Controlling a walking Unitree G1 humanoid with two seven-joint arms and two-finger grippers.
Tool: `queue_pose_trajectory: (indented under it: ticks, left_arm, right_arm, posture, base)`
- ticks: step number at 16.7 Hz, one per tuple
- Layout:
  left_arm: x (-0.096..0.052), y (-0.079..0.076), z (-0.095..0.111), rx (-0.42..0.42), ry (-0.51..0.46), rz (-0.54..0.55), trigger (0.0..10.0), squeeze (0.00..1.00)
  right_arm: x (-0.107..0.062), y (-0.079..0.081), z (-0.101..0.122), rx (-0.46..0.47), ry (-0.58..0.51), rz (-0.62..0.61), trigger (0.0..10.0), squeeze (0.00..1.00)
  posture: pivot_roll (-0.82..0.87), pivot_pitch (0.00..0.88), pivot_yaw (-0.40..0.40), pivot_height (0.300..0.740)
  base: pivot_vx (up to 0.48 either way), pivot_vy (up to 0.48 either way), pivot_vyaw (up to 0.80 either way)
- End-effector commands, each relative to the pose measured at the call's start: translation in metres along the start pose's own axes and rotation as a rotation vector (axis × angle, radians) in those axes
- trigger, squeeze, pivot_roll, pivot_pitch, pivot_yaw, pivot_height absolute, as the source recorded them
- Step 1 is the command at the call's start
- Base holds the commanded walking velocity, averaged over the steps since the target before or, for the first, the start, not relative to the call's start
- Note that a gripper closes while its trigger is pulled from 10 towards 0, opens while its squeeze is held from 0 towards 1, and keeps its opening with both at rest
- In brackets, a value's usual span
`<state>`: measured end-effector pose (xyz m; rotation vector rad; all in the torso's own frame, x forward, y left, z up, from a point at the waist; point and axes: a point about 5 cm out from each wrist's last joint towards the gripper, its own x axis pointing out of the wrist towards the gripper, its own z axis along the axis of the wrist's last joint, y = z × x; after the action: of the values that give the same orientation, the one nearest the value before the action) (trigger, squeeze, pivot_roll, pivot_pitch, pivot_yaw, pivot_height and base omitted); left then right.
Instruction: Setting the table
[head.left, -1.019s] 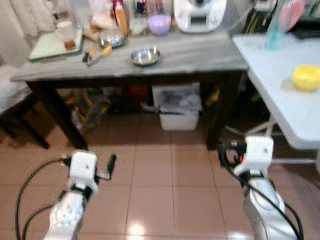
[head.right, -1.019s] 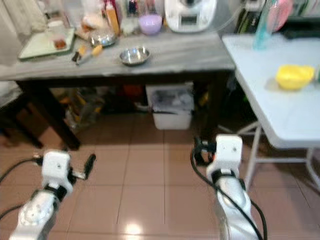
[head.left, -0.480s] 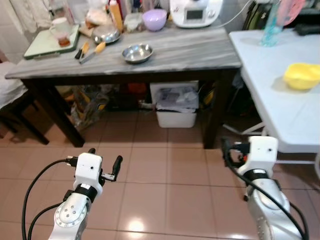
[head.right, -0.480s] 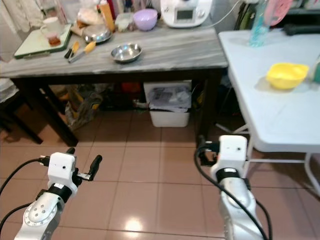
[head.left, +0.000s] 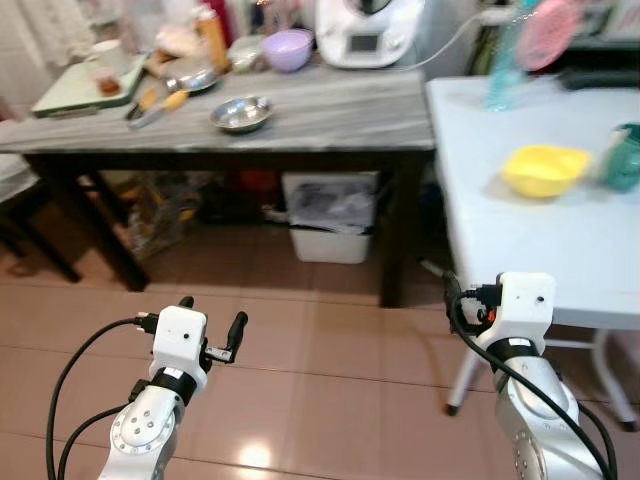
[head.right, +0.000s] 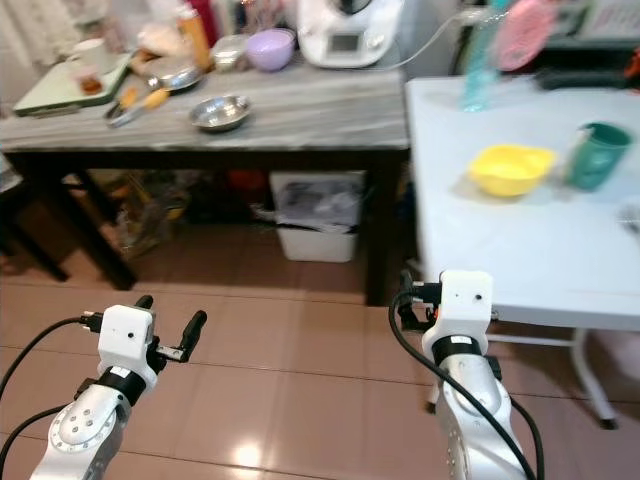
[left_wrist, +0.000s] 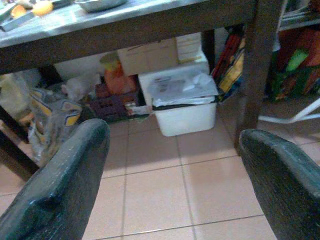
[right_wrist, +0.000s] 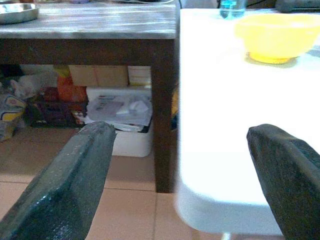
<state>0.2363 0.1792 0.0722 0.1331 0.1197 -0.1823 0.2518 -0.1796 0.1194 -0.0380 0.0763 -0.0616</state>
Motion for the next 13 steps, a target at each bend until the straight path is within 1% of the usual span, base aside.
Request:
queue_pose_trajectory:
  ticks: [1, 12, 13]
  left_arm:
    - [-0.0029, 0.0069, -0.0029, 0.009, 0.013, 0.01, 10.0, 0.0]
    - [0.0019, 0.0031, 0.0005, 0.011, 0.0, -0.005, 10.0, 0.0]
    - [0.0025, 0.0028, 0.0009, 0.013, -0.001, -0.005, 10.0, 0.0]
  right_arm:
    - [0.0009, 0.0073, 0.003, 0.011, -0.014, 0.022, 10.0, 0.0]
    - [0.0026, 0.0059, 0.0025, 0.008, -0.016, 0.01, 10.0, 0.0]
    - [0.0031, 0.0056, 0.0026, 0.008, -0.016, 0.009, 10.0, 0.0]
  posture:
    - [-0.05, 0.075, 0.099, 0.74]
    - [-0.05, 0.071, 0.103, 0.74]
    - [-0.05, 0.07, 0.103, 0.74]
  base:
    - [0.0, -0.48, 0.0]
    - [0.0, -0.48, 0.0]
    - [0.0, -0.277, 0.0]
